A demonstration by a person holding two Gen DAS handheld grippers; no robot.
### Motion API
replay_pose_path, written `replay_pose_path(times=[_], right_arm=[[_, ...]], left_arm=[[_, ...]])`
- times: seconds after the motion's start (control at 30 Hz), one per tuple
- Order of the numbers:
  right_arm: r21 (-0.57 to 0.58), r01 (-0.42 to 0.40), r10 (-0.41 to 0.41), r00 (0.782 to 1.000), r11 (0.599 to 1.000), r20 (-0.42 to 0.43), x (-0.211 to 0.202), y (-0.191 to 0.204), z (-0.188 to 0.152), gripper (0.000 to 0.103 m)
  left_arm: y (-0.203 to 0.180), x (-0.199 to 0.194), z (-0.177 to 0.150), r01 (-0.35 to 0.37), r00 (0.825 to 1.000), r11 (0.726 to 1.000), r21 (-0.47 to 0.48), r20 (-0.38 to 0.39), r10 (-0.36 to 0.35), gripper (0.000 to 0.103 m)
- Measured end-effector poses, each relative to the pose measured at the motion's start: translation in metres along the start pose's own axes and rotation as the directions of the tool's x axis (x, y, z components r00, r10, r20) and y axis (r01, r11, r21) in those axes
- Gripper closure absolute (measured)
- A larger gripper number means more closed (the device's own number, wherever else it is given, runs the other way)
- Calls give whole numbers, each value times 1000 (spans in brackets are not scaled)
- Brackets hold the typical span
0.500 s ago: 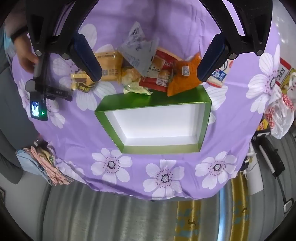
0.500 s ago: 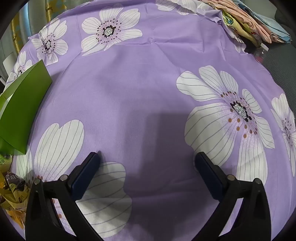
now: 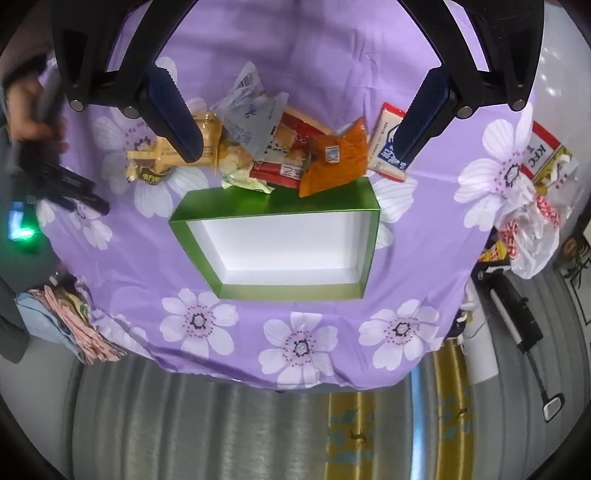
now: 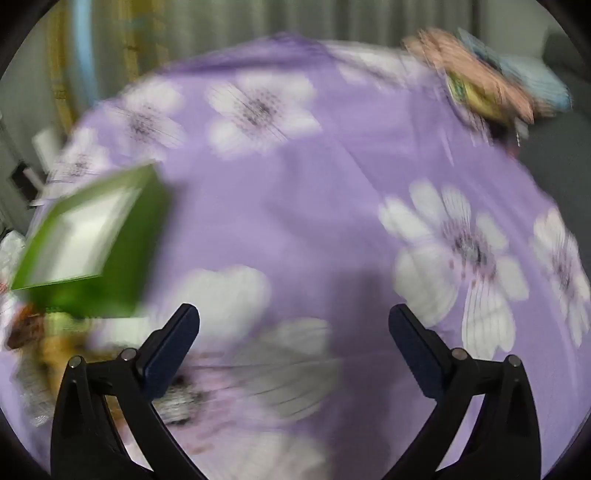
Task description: Organize snacks
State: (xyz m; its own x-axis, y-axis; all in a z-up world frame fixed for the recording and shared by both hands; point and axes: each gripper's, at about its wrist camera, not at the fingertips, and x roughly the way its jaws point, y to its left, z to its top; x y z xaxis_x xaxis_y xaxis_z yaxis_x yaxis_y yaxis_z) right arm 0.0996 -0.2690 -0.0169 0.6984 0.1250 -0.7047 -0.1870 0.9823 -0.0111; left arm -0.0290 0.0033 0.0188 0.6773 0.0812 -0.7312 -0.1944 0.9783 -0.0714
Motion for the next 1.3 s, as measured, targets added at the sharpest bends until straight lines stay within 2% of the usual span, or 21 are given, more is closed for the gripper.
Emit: replay_pose_path(times=[0.13,0.27,0.37,0.73,1.3], right_arm=[[-110,-83,93,992,990,88,-61,54,15,0],[-161,-186,203,974,969,100,-101,83,17,0],[-203,-219,245,963,954,112,-124,98,14,0],[-253,-249,291,946,935,143,-162,127,14,0],[-262,-277,316,941,925,123,-168,126,8,0]], left_arm=[[4,-7,1,-10,1000,1000,-9,12,10,1],[9,-23,4,-11,999,1000,5,51,11,1],[13,-34,6,-17,997,1000,10,75,16,1],[19,-53,5,7,994,1000,4,111,-8,1],[19,-57,1,34,992,999,12,117,-35,1]])
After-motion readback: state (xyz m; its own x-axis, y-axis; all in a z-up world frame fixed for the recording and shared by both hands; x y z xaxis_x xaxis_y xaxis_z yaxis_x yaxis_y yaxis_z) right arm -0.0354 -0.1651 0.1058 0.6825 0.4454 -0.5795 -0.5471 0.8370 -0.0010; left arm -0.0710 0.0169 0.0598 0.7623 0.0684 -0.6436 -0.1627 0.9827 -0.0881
